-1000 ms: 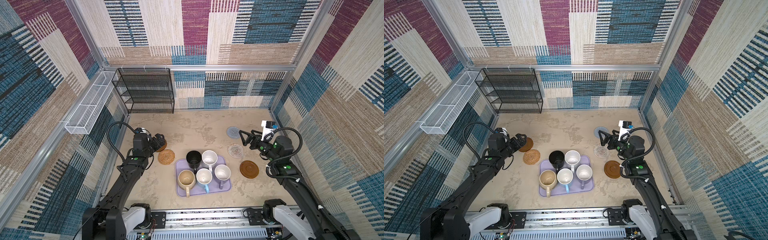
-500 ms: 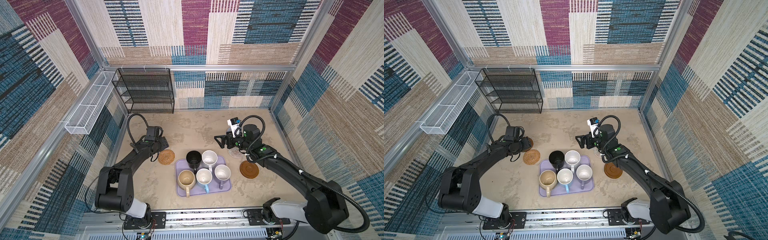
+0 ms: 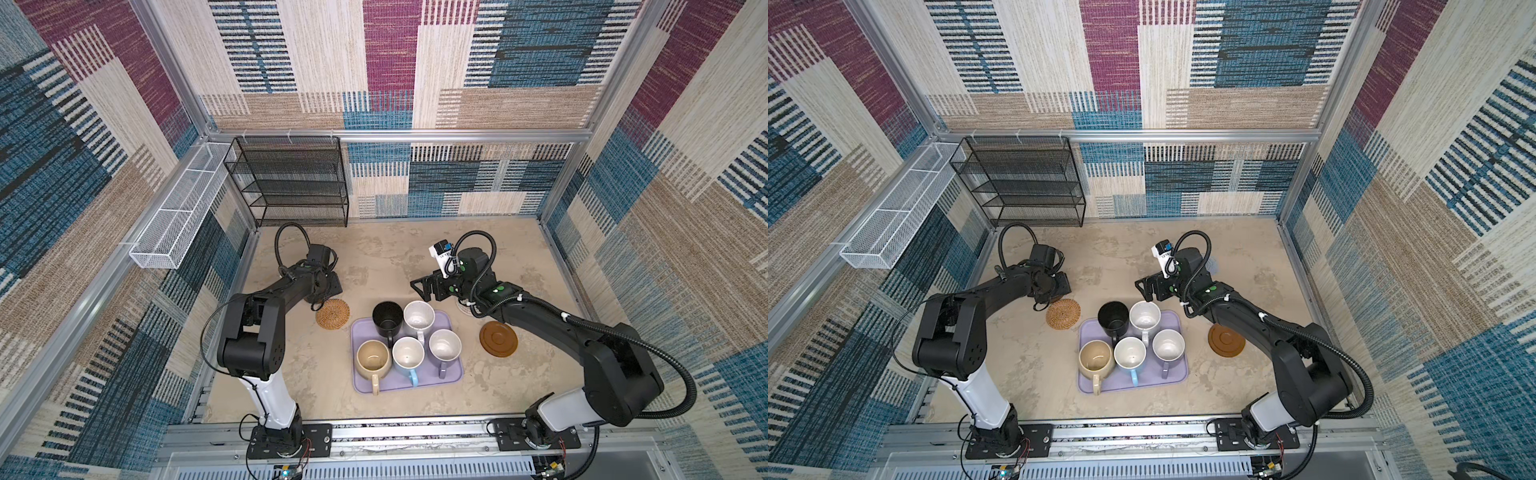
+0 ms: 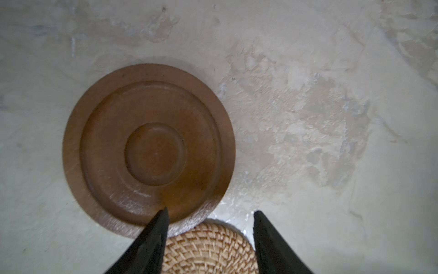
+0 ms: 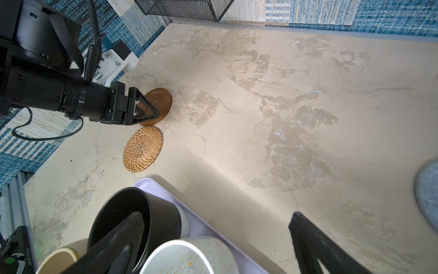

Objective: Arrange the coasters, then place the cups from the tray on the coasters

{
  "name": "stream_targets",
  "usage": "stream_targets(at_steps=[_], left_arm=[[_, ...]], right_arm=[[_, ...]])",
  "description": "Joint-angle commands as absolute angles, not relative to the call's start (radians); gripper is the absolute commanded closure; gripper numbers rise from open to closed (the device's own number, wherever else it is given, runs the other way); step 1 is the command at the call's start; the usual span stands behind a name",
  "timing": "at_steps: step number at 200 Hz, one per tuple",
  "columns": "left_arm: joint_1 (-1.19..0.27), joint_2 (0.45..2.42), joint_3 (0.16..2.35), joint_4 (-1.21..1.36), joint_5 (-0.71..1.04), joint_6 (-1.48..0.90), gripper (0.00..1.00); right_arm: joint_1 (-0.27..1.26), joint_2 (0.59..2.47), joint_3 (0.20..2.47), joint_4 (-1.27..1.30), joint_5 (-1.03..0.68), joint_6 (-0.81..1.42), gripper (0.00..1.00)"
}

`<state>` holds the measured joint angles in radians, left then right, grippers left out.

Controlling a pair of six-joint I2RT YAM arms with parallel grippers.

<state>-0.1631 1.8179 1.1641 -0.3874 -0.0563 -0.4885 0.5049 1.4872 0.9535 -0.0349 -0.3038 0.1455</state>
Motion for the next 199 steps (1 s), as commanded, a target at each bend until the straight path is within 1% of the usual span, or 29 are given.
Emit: stream_targets(at_steps=[1,64,129,181,199], left_arm=[[-0.169,1.841,1.190,-0.435,-0.103,-0.450,0.41],[-0.169,1.942,1.283,-0.448,-0.097,-0.450,0.41],[-0.183,2.032,1.376,-0.460,-0.031,-0.449,0.42],[-0.190,2.110,1.520,-0.505,-0.023,-0.451,0.44],[-0.192,2.142,1.576,-0.526,-0.013,-0.453,0.45]], right_arm=[[0.507,1.491,0.962,-0.011,-0.295,0.138,0.02],[0.506,1.491,0.953,-0.010,-0.305,0.141,0.02],[0.508,1.489,0.957,-0.025,-0.287,0.133,0.02],[0.508,1.527,0.976,-0.022,-0.309,0.155,0.03],[0.514,1.551,0.994,-0.021,-0.319,0.164,0.04]])
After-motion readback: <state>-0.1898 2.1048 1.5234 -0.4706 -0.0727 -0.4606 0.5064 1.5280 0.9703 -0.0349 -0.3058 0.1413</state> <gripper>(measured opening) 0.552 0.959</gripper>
